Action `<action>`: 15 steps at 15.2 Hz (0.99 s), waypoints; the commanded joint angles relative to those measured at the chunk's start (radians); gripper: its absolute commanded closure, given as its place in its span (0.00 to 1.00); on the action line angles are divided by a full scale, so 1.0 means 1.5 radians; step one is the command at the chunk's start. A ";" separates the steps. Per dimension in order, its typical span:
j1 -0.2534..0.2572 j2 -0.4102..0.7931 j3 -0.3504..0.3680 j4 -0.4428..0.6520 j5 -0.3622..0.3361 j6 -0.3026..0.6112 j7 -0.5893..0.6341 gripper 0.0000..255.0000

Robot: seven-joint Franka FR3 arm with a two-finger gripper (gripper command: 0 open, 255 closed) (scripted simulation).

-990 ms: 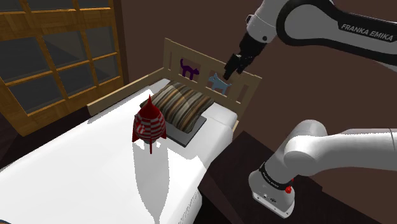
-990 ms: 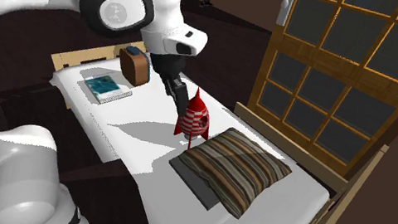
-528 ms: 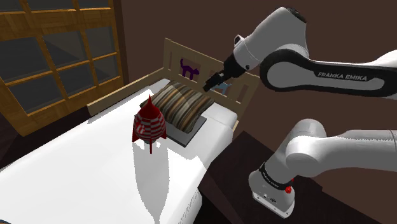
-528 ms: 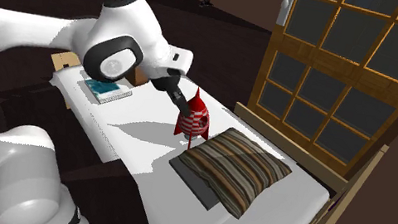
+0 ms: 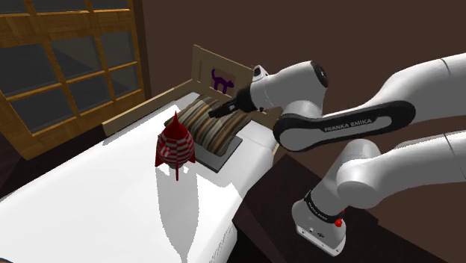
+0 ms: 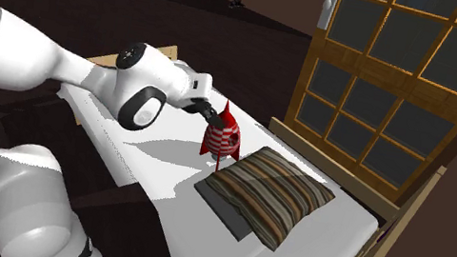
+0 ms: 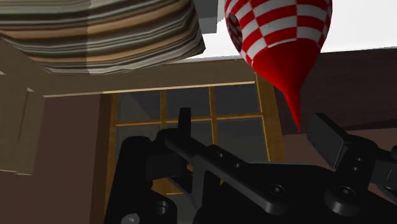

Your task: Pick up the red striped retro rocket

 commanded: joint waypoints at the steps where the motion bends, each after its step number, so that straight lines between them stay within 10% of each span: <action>1: -0.018 0.076 0.038 -0.008 0.000 0.150 0.010 0.00; 7: -0.205 0.369 0.321 0.084 0.146 0.523 -0.123 0.00; 9: -0.198 0.488 0.344 0.138 0.178 0.636 -0.208 0.00; 15: -0.167 0.577 0.316 0.154 0.172 0.711 -0.241 0.00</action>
